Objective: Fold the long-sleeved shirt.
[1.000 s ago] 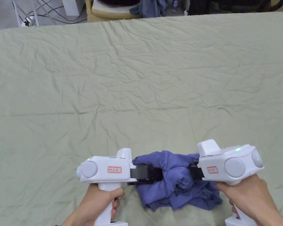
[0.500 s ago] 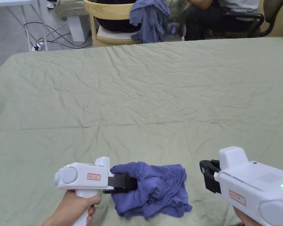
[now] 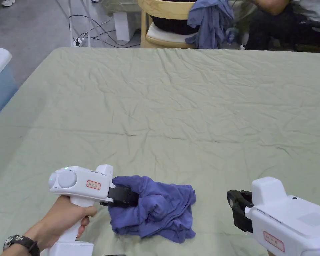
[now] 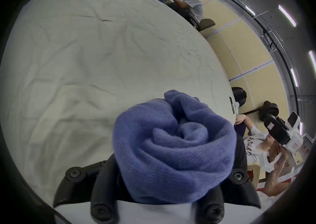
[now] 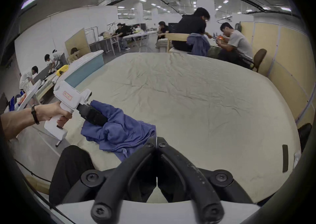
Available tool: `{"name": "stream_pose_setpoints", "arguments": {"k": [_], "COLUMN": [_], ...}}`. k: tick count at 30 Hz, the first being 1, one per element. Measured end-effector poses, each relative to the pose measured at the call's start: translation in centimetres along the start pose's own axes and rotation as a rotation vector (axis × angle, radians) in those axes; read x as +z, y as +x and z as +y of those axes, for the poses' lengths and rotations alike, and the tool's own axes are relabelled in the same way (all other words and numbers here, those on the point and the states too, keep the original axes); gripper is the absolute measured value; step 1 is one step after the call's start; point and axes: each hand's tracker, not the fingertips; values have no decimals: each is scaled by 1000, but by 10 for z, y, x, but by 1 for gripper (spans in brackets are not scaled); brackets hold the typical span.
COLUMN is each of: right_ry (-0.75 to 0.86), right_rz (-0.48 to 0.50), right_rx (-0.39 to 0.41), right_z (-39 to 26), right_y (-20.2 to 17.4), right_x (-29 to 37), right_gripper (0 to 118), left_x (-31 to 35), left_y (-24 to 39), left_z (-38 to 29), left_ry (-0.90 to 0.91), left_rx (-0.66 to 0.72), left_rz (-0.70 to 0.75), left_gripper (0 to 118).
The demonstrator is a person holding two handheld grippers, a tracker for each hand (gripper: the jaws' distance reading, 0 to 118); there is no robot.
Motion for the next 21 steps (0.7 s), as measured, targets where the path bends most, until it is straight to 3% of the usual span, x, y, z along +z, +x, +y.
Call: {"name": "stream_pose_setpoints", "arguments": {"k": [9,15,21], "right_ry": [-34,-46,-34], "right_rz": [190,323,393], "right_rx": [149,216,266], "right_z": [43,69,89], "right_y": [-97,-163,-206], "right_x": [-69,-111,-139], "right_gripper": [1,1,1], "left_x": [75,126,172], "left_y": [-98,-150,-186], "left_z": [-6,-12,-15], "left_ry": [-6,-8,-17], "left_rx": [55,77,114], "left_rz": [84,161,236], "left_gripper": [31,31,31]}}
